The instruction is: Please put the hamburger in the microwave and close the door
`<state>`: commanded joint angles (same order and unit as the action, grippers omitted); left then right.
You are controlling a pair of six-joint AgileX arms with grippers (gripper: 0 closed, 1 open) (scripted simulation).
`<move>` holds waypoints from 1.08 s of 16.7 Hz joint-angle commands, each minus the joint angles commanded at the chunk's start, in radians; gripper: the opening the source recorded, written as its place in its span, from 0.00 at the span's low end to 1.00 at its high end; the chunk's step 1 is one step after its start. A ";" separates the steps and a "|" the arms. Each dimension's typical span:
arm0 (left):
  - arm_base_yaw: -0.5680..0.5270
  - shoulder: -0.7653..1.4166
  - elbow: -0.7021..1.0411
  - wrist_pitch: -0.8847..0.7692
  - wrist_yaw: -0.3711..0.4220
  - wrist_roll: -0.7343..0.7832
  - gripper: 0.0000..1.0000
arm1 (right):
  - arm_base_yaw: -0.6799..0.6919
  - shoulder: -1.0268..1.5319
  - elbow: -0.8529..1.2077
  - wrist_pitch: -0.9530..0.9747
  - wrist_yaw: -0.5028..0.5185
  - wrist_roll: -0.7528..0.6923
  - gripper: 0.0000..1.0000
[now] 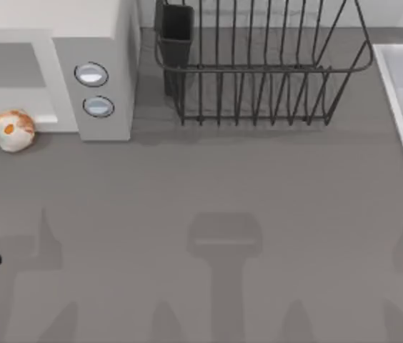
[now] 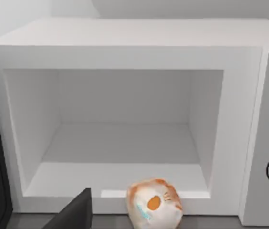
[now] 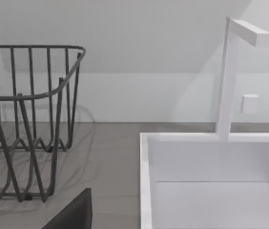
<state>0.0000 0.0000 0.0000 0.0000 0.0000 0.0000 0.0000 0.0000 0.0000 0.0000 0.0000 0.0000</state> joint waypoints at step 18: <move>0.000 0.000 0.000 0.000 0.000 0.000 0.00 | 0.000 0.000 0.000 0.000 0.000 0.000 1.00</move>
<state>0.0000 0.0000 0.0000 0.0000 0.0000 0.0000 0.0000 0.0000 0.0000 0.0000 0.0000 0.0000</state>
